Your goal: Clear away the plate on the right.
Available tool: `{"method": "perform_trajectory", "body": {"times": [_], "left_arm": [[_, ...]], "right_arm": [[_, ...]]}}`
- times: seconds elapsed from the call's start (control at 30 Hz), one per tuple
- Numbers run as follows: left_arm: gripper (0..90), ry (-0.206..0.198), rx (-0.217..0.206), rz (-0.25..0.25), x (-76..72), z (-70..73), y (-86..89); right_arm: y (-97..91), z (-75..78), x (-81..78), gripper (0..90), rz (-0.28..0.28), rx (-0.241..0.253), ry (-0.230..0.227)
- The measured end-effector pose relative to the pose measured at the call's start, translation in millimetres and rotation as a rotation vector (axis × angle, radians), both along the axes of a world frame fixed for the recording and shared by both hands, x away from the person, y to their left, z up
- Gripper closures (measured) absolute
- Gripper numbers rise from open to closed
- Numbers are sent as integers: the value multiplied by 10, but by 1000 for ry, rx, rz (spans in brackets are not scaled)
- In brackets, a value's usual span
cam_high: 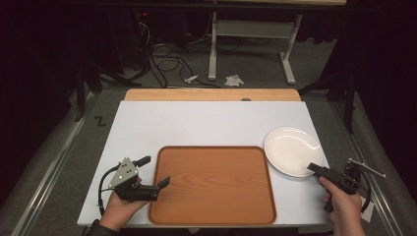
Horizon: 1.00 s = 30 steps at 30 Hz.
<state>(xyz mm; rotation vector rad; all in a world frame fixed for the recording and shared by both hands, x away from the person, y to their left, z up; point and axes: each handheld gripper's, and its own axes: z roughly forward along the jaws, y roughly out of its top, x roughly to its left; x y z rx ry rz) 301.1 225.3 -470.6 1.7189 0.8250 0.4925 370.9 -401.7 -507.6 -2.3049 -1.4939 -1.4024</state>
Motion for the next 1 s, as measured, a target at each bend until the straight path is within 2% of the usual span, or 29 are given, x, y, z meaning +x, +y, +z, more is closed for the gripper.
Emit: {"method": "perform_trajectory", "body": {"times": [0.17,0.27,0.3,0.33,0.4,0.5,0.53,0.6,0.67,0.7,0.73,0.83,0.87,0.93,1.0], "left_arm": [[47,6,-2,1,5,-7,1],[49,-3,-6,-13,-6,1,-9],[49,-6,-1,-16,-9,5,-9],[51,-10,-5,-18,-14,9,-15],[54,-11,-5,-20,-20,12,-17],[56,-12,-3,-23,-25,12,-15],[58,-13,-3,-26,-28,12,-14],[60,-13,-3,-27,-28,11,-13],[61,-10,-2,-29,-27,3,-12],[62,-10,-2,-29,-27,3,-12],[64,-7,-1,-36,-30,-6,-10],[65,-6,-4,-42,-35,-12,-15],[65,-5,-6,-42,-34,-13,-17],[66,-4,-8,-43,-33,-15,-19],[68,-1,-7,-46,-33,-16,-20]], "right_arm": [[6,6,16,571,-5,-26,7],[-27,-17,11,681,-5,-33,14],[-27,-17,11,681,-5,-33,14],[-42,-31,7,751,-11,-39,16],[-54,-45,-1,777,-21,-29,17],[-60,-56,-10,778,-30,-13,20],[-54,-65,-16,719,-45,12,11],[-41,-57,-12,663,-59,33,6],[-19,-30,0,636,-70,-1,3],[-19,-30,0,636,-70,-1,3],[13,-5,12,631,-77,-41,3],[19,-13,13,717,-85,-63,15],[19,-13,13,717,-85,-63,15],[5,-27,7,781,-94,-64,23],[-16,-36,11,786,-85,-56,21]]}}
